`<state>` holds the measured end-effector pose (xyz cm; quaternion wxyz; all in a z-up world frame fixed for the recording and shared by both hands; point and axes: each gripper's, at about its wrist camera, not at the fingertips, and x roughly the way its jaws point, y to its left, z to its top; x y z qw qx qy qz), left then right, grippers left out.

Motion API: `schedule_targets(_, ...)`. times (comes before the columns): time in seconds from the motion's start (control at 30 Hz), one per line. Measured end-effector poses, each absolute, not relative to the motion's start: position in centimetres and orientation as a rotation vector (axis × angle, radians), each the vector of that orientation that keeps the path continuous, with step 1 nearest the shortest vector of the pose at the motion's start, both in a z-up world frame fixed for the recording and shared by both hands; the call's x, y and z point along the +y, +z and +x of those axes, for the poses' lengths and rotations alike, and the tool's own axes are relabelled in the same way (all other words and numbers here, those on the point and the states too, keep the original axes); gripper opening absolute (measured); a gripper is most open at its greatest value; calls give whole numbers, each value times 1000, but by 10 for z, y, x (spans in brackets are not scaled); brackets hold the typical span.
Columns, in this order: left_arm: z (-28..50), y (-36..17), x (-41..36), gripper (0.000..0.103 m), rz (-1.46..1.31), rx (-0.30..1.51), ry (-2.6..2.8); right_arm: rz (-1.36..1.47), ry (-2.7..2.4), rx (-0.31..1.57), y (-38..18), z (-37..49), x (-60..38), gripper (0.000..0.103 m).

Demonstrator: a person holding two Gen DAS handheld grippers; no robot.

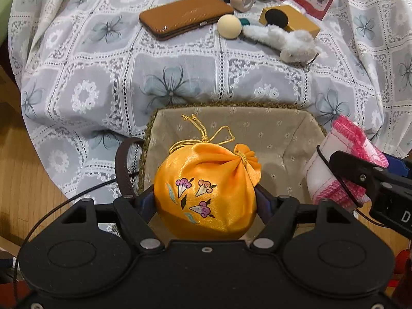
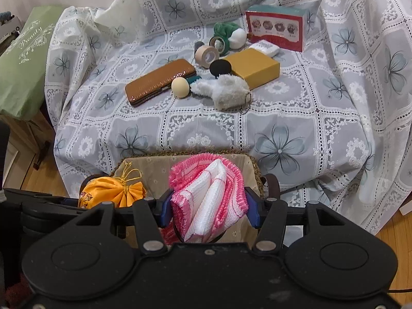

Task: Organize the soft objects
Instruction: 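Carry the towel in right tool and pouch in left tool over the basket, then open right tool to drop the towel while left tool drops the pouch into basket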

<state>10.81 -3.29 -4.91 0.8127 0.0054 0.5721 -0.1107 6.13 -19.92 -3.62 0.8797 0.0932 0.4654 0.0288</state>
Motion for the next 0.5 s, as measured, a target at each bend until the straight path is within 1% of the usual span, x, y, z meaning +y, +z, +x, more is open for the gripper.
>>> schedule_targets(0.5,113,-62,-34,70,27,1269,-210,192,57,1014,-45,67,-198,54)
